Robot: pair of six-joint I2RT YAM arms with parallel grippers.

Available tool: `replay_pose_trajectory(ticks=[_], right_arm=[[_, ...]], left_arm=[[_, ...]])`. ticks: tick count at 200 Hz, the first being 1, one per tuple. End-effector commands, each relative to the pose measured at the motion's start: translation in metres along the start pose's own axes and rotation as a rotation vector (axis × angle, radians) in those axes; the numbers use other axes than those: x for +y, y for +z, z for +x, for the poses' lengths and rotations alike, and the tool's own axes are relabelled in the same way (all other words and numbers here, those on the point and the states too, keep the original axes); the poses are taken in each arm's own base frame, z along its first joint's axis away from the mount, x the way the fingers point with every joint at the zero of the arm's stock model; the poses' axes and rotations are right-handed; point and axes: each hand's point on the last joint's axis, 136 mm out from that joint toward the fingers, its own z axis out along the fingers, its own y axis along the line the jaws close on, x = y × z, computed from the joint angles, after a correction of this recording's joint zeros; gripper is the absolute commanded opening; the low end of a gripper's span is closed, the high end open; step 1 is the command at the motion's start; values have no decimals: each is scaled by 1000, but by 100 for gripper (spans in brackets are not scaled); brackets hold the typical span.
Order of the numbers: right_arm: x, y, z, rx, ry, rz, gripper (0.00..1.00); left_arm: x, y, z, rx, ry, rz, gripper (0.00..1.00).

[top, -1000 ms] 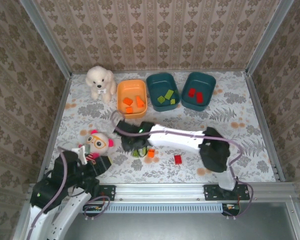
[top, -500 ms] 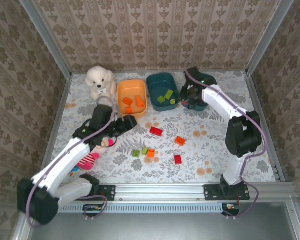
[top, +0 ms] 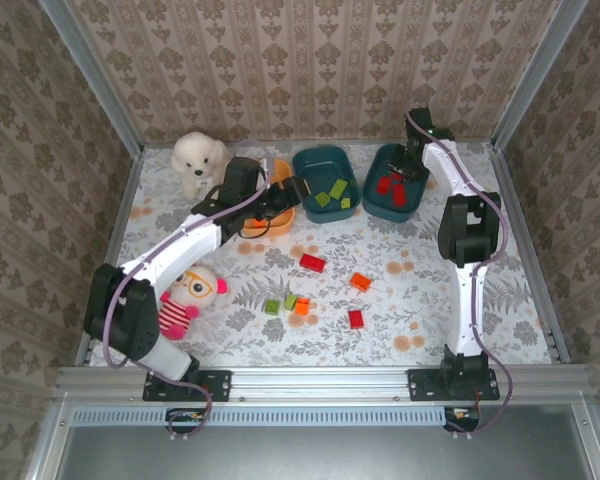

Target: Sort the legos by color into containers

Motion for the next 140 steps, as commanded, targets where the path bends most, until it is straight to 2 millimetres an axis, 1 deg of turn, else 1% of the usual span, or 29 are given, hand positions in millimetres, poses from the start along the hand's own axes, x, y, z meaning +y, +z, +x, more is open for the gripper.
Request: replay_pose_trajectory(ticks=[1, 26, 46, 57, 63, 78, 90, 106, 122, 140], right_arm=[[-7, 6, -9, 35, 9, -17, 32], [-8, 24, -13, 54, 15, -28, 34], [-5, 31, -16, 56, 24, -39, 38], [-5, 33, -17, 54, 33, -43, 43], [-4, 34, -17, 54, 35, -46, 49], [-2, 33, -18, 52, 40, -56, 57], [5, 26, -21, 38, 33, -74, 62], [17, 10, -27, 7, 11, -100, 66], [30, -13, -34, -36, -11, -126, 68], [47, -46, -39, -89, -42, -162, 68]], left_arm=[[-23, 6, -11, -12, 47, 61, 74], [-26, 14, -12, -4, 46, 58, 73], [-25, 16, -11, 5, 48, 49, 73], [-23, 16, -9, 12, 48, 42, 73], [-21, 16, -8, 16, 48, 35, 73], [-20, 16, -6, 23, 50, 27, 73], [-19, 15, -4, 29, 53, 22, 73], [-18, 13, -3, 33, 58, 19, 74], [-17, 11, 0, 41, 61, 13, 73], [-15, 8, 3, 53, 67, 4, 73]])
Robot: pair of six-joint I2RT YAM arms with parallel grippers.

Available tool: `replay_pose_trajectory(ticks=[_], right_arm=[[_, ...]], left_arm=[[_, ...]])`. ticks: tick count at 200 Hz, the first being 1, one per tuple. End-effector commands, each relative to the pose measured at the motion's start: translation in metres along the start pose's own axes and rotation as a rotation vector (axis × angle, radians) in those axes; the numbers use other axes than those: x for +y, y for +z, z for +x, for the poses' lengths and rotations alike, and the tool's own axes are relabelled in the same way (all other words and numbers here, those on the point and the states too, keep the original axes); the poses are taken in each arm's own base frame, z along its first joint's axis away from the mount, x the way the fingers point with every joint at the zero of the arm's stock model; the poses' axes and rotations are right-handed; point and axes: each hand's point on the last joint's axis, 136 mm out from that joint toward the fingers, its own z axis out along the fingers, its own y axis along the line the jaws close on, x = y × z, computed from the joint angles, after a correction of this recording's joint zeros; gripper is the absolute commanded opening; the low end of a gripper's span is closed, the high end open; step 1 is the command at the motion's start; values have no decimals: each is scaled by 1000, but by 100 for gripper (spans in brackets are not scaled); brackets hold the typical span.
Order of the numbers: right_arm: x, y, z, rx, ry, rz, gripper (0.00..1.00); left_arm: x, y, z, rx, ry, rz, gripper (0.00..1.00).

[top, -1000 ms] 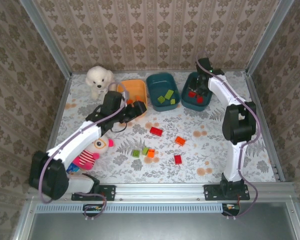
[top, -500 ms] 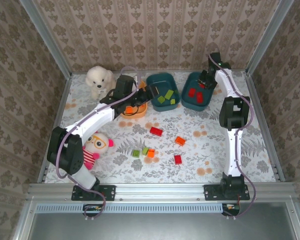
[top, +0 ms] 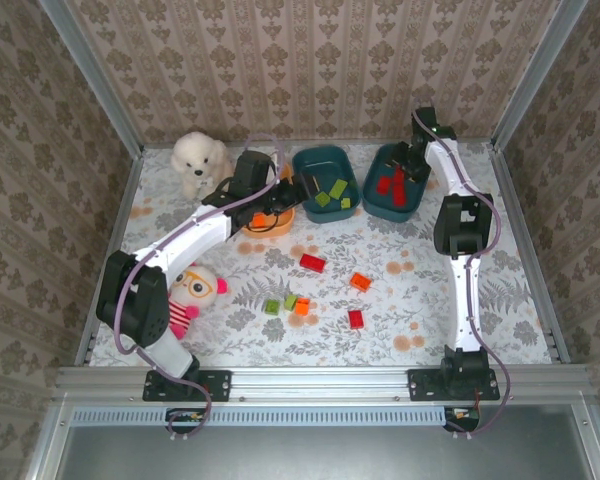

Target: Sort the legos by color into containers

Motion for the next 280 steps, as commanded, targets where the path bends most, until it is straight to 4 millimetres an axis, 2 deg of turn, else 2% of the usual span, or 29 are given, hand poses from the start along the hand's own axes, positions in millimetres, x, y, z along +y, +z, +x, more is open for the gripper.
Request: replay_pose_trajectory(ticks=[1, 15, 31, 47, 58, 63, 96, 100, 103, 116, 139, 174, 201, 215, 239, 280], right_arm=[[48, -77, -18, -120, -73, -106, 68], [66, -105, -14, -170, -108, -153, 69], [83, -134, 0, -221, -144, -221, 69], [97, -163, 24, -280, -167, -325, 70], [102, -177, 48, -316, -191, -396, 71], [104, -190, 59, -336, -205, -428, 71], [96, -223, 152, -325, -317, -549, 73], [92, -223, 164, -312, -331, -552, 73], [92, -233, 171, -321, -345, -569, 73], [79, -244, 205, -301, -369, -592, 74], [59, -264, 253, -256, -376, -669, 77], [30, -264, 330, -66, -412, -758, 77], [17, -265, 372, 31, -444, -805, 77], [14, -267, 384, 51, -475, -822, 77], [12, -268, 390, 80, -535, -811, 79], [20, -260, 400, 155, -568, -811, 78]], left_arm=[[-12, -10, 2, 14, 46, 13, 73], [-9, -12, 6, 29, 50, -1, 73], [-3, -16, 13, 49, 54, -25, 73], [5, -19, 23, 82, 61, -53, 73], [10, -21, 32, 107, 67, -68, 73], [12, -22, 37, 121, 71, -75, 72], [28, -28, 75, 227, 123, -132, 71], [30, -30, 80, 242, 130, -141, 71], [32, -30, 83, 249, 135, -148, 71], [36, -34, 97, 281, 157, -170, 71], [44, -41, 117, 322, 196, -212, 70], [62, -49, 153, 413, 260, -289, 68], [78, -53, 181, 498, 312, -355, 66], [85, -55, 191, 523, 307, -379, 63], [101, -67, 199, 522, 266, -460, 61], [129, -93, 216, 498, 117, -570, 66]])
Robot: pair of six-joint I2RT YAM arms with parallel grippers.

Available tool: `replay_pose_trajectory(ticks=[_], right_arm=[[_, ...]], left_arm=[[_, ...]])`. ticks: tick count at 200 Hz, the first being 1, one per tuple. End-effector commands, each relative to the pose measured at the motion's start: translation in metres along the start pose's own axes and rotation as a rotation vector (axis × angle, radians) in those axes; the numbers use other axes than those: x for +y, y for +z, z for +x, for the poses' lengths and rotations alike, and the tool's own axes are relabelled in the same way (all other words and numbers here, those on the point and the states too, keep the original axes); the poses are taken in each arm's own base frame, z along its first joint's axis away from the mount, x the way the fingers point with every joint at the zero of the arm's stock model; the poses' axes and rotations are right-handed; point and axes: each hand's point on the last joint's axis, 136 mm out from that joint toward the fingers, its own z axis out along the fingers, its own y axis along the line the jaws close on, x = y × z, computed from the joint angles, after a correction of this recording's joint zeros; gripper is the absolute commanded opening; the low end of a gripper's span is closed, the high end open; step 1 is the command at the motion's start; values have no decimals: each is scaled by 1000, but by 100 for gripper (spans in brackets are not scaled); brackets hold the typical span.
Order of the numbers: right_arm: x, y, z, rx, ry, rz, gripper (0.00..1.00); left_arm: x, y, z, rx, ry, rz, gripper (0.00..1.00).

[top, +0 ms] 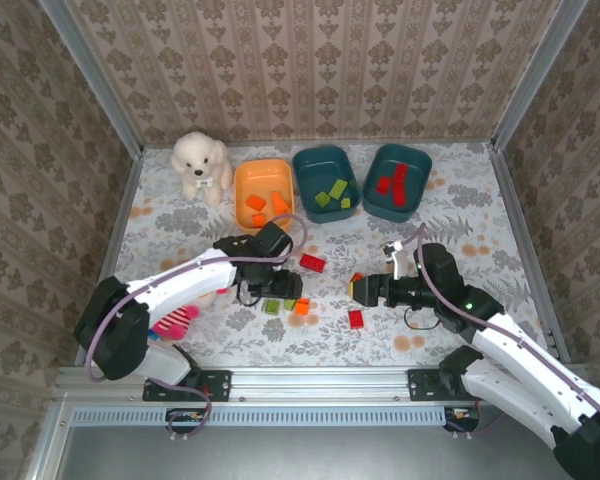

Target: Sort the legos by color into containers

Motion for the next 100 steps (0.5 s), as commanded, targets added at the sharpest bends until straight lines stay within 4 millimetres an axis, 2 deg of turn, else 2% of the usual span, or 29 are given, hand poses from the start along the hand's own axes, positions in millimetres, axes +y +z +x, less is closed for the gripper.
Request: replay_pose_trajectory(ticks=[1, 27, 80, 100], right_arm=[[15, 2, 3, 51, -37, -50, 78], [19, 9, 6, 85, -51, -61, 78], [22, 19, 10, 122, -50, -94, 78], [29, 21, 10, 133, -52, -136, 78]], left_arm=[[21, -4, 21, 18, -127, -65, 66], [30, 0, 33, 32, -168, -90, 64], [38, 4, 49, 83, -50, -160, 64], [40, 10, 48, 93, -32, -174, 65]])
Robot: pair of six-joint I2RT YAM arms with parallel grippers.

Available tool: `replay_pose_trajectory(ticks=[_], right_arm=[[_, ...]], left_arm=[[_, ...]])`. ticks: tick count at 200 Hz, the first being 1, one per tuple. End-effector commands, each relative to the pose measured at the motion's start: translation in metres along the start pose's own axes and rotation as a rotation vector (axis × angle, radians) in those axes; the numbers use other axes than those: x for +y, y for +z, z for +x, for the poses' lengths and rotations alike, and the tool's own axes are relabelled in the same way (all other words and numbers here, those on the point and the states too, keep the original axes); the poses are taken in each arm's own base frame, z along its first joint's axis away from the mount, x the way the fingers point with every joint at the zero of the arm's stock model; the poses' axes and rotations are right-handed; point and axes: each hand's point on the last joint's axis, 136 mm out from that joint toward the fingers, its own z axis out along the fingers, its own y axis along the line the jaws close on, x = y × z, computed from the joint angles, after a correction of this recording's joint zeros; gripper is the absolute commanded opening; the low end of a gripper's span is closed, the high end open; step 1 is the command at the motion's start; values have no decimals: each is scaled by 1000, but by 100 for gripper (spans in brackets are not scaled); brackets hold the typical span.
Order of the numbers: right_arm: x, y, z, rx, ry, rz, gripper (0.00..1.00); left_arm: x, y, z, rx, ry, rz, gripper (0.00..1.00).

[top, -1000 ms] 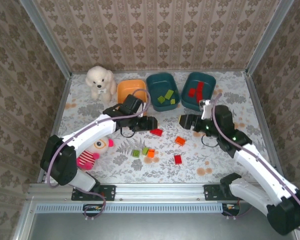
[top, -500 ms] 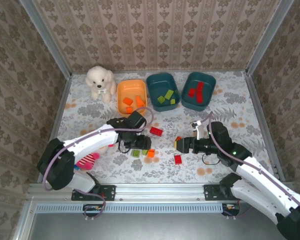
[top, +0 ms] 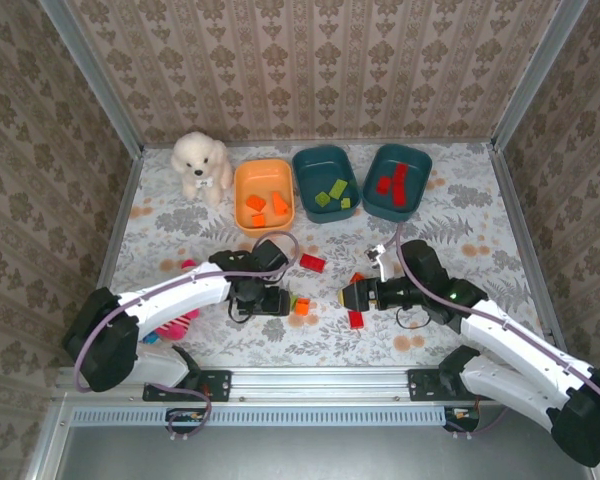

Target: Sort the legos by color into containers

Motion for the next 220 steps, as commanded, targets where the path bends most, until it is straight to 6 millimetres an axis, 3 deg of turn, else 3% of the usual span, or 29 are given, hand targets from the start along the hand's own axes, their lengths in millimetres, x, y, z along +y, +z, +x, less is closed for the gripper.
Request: replay_pose_trajectory(ticks=[1, 74, 93, 110, 148, 167, 190, 220], right_arm=[[25, -1, -9, -5, -56, -99, 78], [28, 3, -12, -8, -39, -118, 79], [28, 3, -12, -9, -37, -116, 79], [28, 3, -13, -10, -35, -115, 79], [32, 2, -18, -16, -45, -118, 79], [34, 1, -22, -23, -51, -116, 78], [40, -8, -37, -77, -84, -81, 78], [43, -29, -72, -232, -111, -4, 78]], left_arm=[[13, 8, 8, 35, 37, -66, 65], [4, 26, -10, 73, 110, -114, 62], [1, 30, -14, 73, 125, -104, 57], [2, 35, -14, 87, 133, -119, 47], [10, 35, -15, 77, 134, -159, 41], [11, 24, -21, 44, 139, -176, 38], [10, -5, -34, -22, 132, -185, 37], [-9, -50, -76, -128, 96, -82, 37]])
